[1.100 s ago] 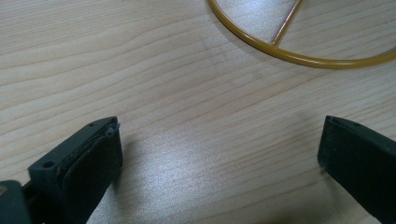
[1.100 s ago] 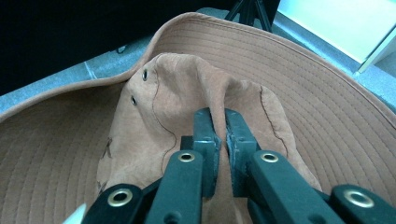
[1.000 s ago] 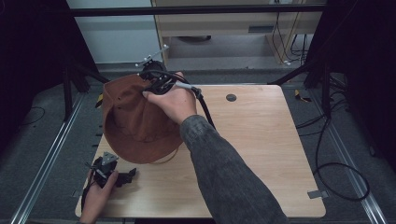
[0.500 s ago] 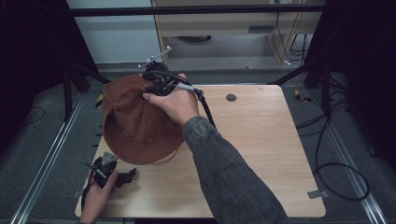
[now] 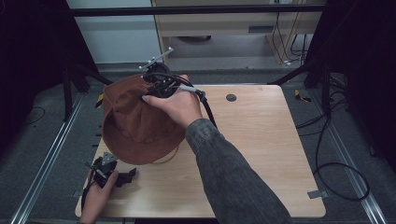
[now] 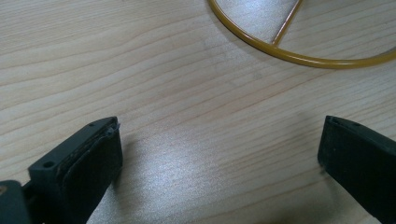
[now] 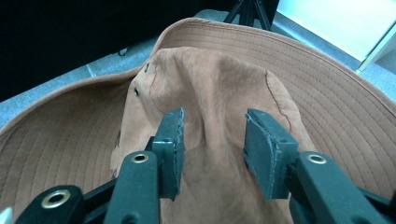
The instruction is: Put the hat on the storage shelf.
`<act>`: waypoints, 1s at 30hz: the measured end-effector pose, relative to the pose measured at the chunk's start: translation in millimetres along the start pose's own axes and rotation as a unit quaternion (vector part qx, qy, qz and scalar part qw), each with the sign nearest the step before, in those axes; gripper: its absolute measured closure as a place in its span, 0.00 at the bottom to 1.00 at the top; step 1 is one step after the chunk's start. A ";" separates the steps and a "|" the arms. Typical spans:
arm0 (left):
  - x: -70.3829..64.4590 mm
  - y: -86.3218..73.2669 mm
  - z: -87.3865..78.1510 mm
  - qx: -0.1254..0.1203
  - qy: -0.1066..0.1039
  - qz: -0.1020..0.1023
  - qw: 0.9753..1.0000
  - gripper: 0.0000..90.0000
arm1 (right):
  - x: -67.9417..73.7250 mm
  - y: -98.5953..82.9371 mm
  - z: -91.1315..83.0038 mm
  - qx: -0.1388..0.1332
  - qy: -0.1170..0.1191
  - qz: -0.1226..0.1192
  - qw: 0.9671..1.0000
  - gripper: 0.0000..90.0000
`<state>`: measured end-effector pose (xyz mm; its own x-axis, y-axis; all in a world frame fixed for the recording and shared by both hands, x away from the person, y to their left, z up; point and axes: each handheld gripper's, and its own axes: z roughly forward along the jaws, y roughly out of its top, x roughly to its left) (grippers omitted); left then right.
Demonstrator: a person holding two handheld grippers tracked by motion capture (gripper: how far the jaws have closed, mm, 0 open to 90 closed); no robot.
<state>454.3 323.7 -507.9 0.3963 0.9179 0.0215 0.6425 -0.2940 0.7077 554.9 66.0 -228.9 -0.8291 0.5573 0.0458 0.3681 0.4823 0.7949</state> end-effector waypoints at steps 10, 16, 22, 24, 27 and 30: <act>0.0 0.0 0.0 0.000 0.000 0.000 1.000 0.00 | 0.4 -7.7 -16.5 -0.003 0.002 -0.004 1.000 0.59; -0.3 -0.1 0.1 -0.001 0.000 -0.002 1.000 0.00 | -0.4 -14.8 -37.2 -0.011 -0.001 -0.006 1.000 0.57; 0.5 0.1 -0.5 0.005 -0.001 0.004 1.000 0.00 | -3.4 -27.5 -54.1 -0.017 -0.005 -0.006 1.000 0.57; -0.2 0.0 0.1 0.000 0.000 -0.001 1.000 0.00 | -6.0 -33.1 -57.9 -0.016 -0.007 -0.006 1.000 0.57; 0.5 0.3 -0.3 0.005 -0.001 0.004 1.000 0.00 | -11.5 -41.8 -65.7 -0.019 -0.010 -0.004 1.000 0.57; 0.7 0.3 -0.4 0.005 -0.001 0.006 1.000 0.00 | -18.7 -50.8 -75.7 -0.024 -0.015 0.002 1.000 0.57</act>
<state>454.5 324.4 -507.4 0.4050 0.9139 0.0290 0.6439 -0.3075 0.7006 519.8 -20.0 -224.3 -0.8139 0.5801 0.0320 0.3507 0.4466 0.8231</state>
